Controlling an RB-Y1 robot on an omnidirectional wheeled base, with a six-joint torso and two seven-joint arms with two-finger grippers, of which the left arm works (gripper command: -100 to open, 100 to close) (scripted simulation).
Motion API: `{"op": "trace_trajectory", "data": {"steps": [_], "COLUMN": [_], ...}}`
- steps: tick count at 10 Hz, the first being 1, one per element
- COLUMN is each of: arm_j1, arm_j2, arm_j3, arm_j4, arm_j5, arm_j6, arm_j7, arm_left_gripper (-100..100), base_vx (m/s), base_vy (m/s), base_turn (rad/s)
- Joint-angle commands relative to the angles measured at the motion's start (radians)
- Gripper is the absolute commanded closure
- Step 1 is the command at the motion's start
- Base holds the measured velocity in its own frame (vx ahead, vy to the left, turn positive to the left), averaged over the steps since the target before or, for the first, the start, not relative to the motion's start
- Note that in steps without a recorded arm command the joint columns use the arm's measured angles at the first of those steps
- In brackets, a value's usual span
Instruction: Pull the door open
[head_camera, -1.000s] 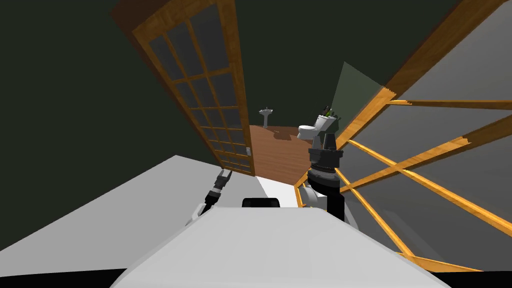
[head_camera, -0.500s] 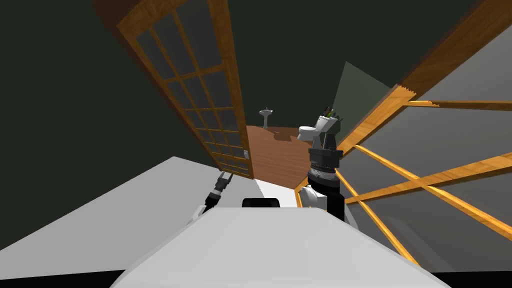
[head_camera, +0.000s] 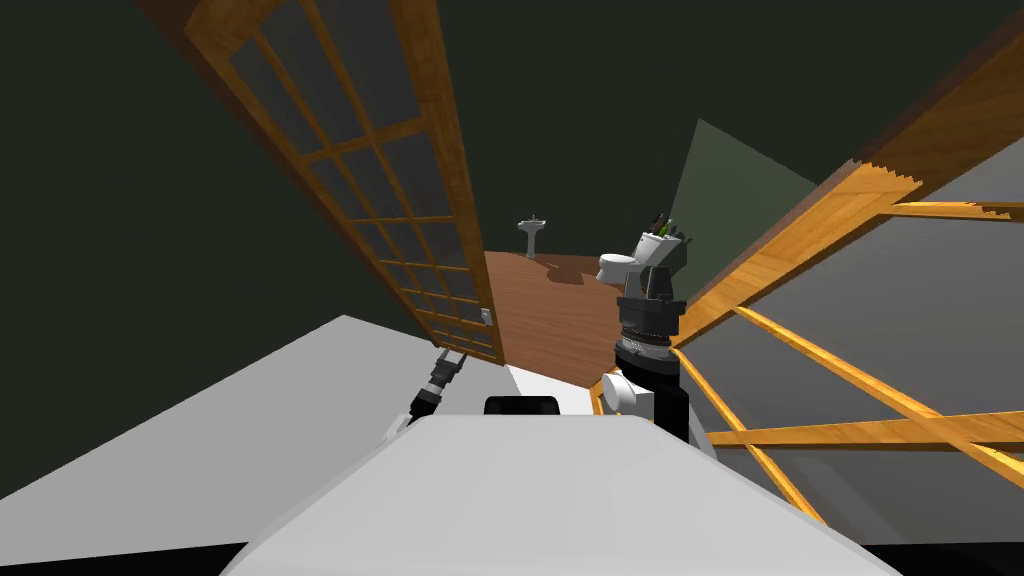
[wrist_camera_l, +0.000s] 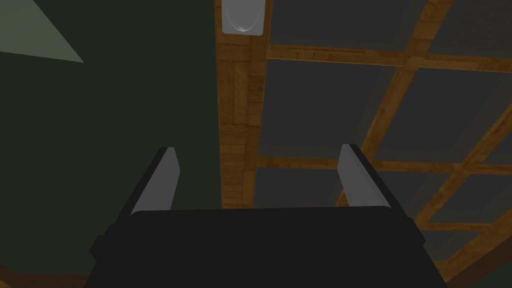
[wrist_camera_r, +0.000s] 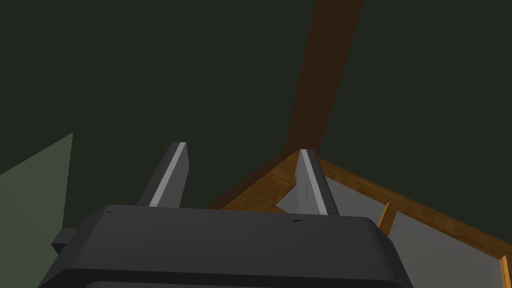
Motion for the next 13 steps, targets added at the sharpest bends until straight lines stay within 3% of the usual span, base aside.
{"op": "trace_trajectory", "data": {"steps": [1,6,7,9,11,13], "arm_j1": [-0.008,-0.030,-0.027,-0.025,-0.024,-0.021], "arm_j2": [0.001,0.004,0.002,0.010,0.012,0.023], "arm_j3": [0.005,0.018,0.016,0.045,0.054,0.094], "arm_j4": [0.031,0.117,0.106,0.130,0.136,0.166], "arm_j5": [-0.016,-0.053,-0.049,-0.027,-0.020,0.012], "arm_j6": [-0.014,-0.051,-0.046,-0.050,-0.051,-0.056], "arm_j7": [-0.028,-0.093,-0.085,-0.095,-0.097,-0.106], "arm_left_gripper": [-100,-100,-100,-100,-100,-100], "base_vx": [0.171,0.163,0.072,0.020,0.008,0.076], "base_vy": [-0.079,-0.056,-0.045,-0.003,0.000,-0.046], "base_turn": [0.024,0.036,0.017,-0.286,-0.081,-0.360]}}
